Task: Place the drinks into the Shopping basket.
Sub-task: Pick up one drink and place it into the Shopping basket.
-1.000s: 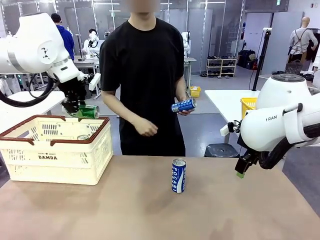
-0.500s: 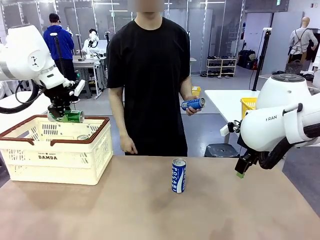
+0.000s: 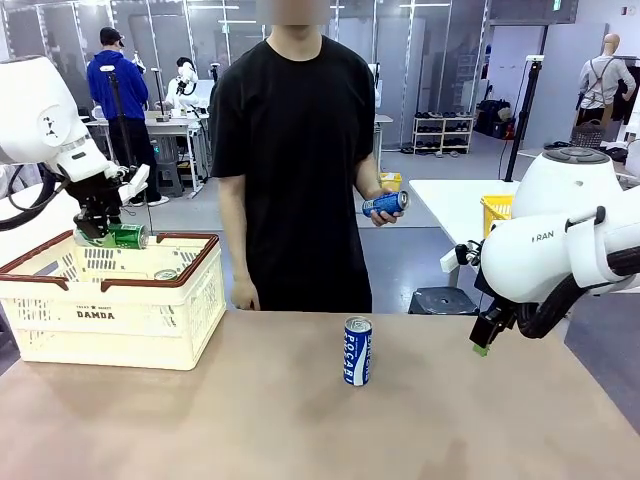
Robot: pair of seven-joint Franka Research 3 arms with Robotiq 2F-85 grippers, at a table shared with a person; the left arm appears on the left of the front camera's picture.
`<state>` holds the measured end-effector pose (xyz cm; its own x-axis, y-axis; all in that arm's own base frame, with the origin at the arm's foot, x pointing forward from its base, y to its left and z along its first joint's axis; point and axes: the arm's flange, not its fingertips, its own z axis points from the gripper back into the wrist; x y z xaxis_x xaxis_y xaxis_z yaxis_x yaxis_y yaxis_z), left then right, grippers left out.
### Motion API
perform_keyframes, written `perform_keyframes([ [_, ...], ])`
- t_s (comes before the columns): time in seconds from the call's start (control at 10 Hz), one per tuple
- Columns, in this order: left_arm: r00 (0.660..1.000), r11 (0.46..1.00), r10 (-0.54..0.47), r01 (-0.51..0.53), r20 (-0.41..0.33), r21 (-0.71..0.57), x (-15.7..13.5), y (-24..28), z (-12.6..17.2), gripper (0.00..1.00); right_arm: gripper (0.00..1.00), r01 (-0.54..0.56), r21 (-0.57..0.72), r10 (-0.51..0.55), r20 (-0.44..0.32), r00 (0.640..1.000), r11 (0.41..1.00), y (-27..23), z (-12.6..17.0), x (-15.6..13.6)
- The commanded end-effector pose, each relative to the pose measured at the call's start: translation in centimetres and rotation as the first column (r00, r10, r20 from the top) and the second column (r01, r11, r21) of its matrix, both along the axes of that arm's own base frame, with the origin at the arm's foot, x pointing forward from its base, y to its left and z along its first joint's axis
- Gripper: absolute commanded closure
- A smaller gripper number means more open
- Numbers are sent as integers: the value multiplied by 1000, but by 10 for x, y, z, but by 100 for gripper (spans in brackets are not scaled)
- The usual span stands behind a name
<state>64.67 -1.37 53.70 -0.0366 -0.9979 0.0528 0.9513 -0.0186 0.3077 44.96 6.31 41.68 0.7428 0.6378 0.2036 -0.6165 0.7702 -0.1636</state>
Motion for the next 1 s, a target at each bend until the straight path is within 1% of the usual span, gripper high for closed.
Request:
perform_keyframes([
  [0.0,1000,1000,-5,5,5,4,-1,-6,3,42,7,1,0,-1,0,1000,1000,0,0,0],
  [0.3,1000,1000,-10,10,0,-1,0,-6,0,42,7,1,0,-1,0,1000,1000,0,0,0],
  [0.5,996,994,-65,60,-55,-89,28,20,-18,42,7,1,0,-1,0,1000,1000,0,0,0],
  [0.7,990,994,-91,85,-105,-65,54,49,-36,42,7,1,0,-1,0,1000,1000,0,0,0],
  [0.8,988,993,-84,73,-126,-89,66,58,-43,42,7,1,0,-1,0,1000,1000,0,0,0],
  [0.9,990,995,-77,69,-118,-74,78,66,-47,42,7,1,0,-1,0,1000,1000,0,0,0],
])
